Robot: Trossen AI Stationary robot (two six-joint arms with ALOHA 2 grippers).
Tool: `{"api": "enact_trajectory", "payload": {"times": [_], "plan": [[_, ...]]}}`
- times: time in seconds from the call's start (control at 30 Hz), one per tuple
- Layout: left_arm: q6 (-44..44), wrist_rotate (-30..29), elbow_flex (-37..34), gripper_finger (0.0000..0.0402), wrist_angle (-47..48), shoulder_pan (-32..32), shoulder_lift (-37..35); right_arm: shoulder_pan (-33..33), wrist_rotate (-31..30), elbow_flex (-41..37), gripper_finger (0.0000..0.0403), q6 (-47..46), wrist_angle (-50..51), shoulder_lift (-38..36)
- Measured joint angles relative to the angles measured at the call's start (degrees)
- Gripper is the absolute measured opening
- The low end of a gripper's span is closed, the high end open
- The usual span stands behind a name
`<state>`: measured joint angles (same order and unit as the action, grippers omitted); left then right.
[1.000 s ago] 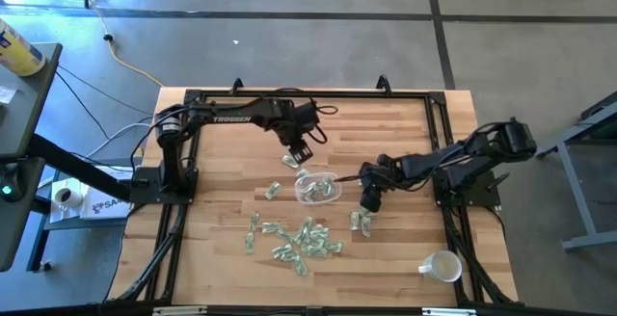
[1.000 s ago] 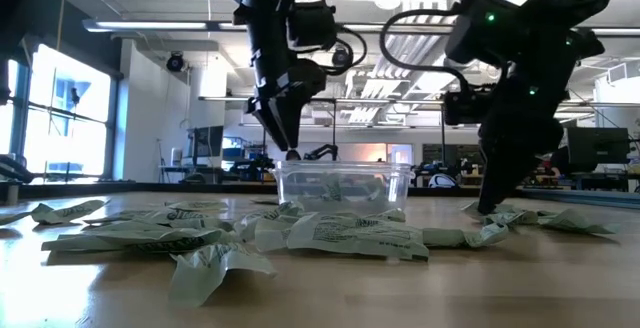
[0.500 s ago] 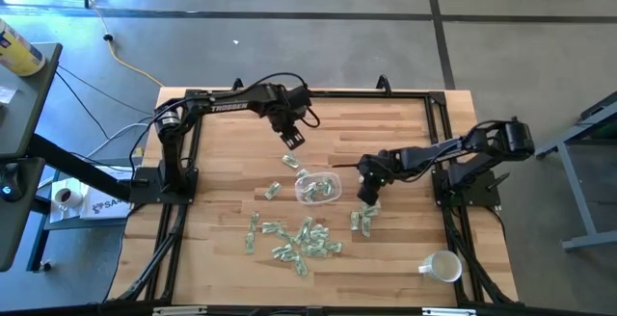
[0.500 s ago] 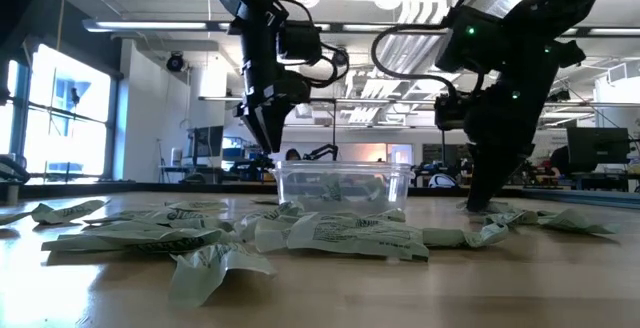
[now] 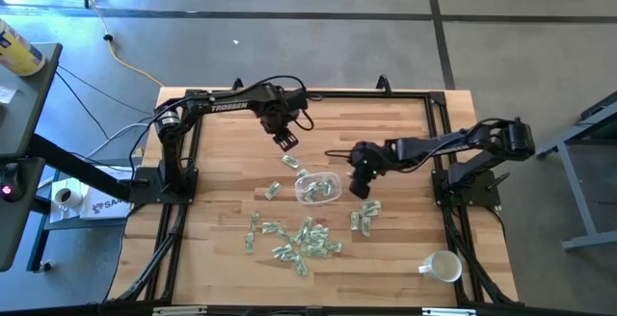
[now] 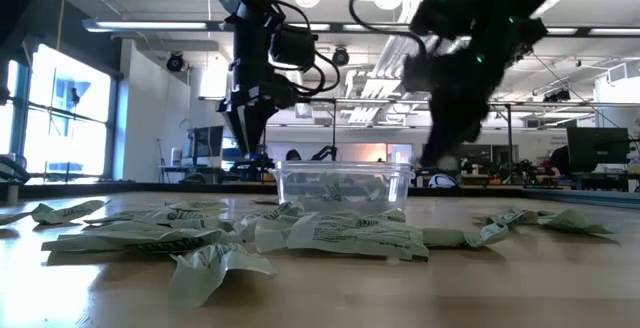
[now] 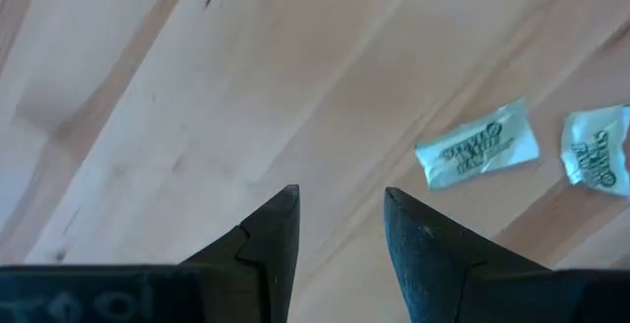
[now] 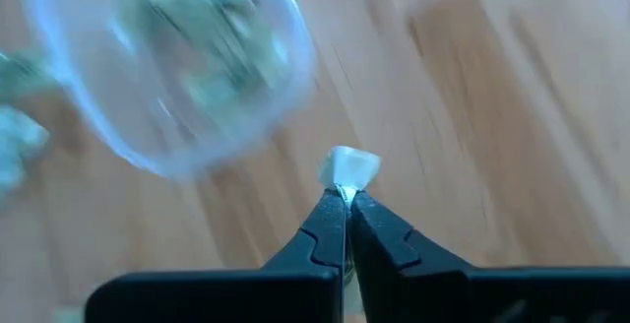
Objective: Pick and place Stevia / Truvia into bins
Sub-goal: Put the stevia packet into the transparent container
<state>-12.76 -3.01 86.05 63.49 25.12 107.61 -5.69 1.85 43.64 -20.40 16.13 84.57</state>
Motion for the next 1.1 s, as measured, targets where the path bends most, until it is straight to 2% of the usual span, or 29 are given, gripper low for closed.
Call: {"api": "enact_trajectory", "payload": {"times": [0.13, 0.37, 0.5, 0.87, 0.97, 1.1], "plan": [[-1.9, 0.0, -3.0, 0.0182, -1.4, -0.4, -3.5, 0.0, 0.8, 4.9, 0.0002, 3.3, 0.6, -0.6], [-8.9, 2.7, -13.3, 0.0182, -9.2, -0.8, -12.1, -0.3, 9.2, 8.9, 0.0002, 9.1, -0.9, 2.5], [-12.2, 3.3, -17.6, 0.0182, -13.5, -1.6, -14.6, -0.2, 14.0, 10.8, 0.0005, 11.5, -2.0, 6.0], [-16.0, 2.1, -19.4, 0.0182, -14.1, -7.3, -15.3, 1.0, 15.2, 20.1, 0.0008, 16.3, -2.6, 17.4], [-16.6, 1.7, -19.4, 0.0182, -13.6, -7.3, -15.5, 0.9, 15.1, 20.3, 0.0027, 16.7, -2.1, 17.8], [-17.1, 0.3, -19.4, 0.0182, -13.6, -7.1, -15.7, 0.9, 15.0, 20.3, 0.0089, 17.0, -2.1, 17.5]]}}
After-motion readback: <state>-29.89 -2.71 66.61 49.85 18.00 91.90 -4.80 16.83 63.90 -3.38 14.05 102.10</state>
